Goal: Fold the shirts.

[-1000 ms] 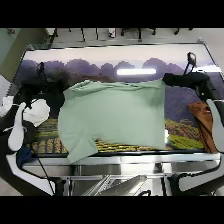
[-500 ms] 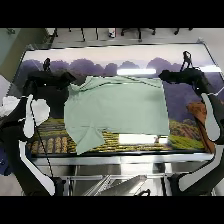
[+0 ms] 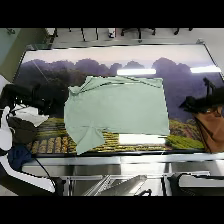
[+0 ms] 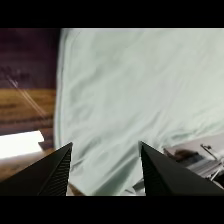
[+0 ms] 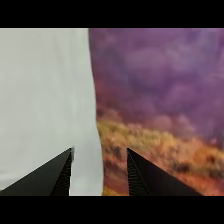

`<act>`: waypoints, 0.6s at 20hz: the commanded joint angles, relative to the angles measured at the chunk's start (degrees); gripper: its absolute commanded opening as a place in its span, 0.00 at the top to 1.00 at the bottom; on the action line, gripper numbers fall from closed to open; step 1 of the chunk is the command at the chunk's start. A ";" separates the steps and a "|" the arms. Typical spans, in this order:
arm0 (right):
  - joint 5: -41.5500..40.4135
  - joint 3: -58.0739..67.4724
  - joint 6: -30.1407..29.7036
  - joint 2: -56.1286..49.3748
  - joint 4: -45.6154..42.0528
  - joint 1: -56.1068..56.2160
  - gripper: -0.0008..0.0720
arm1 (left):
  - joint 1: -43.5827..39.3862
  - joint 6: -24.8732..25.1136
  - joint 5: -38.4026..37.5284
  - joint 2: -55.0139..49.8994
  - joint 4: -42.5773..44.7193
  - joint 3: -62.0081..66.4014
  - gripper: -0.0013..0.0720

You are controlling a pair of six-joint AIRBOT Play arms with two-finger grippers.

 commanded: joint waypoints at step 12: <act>1.55 -13.42 -6.69 -8.52 5.44 4.09 0.45 | -4.50 5.05 -16.46 3.69 -1.49 -20.76 0.33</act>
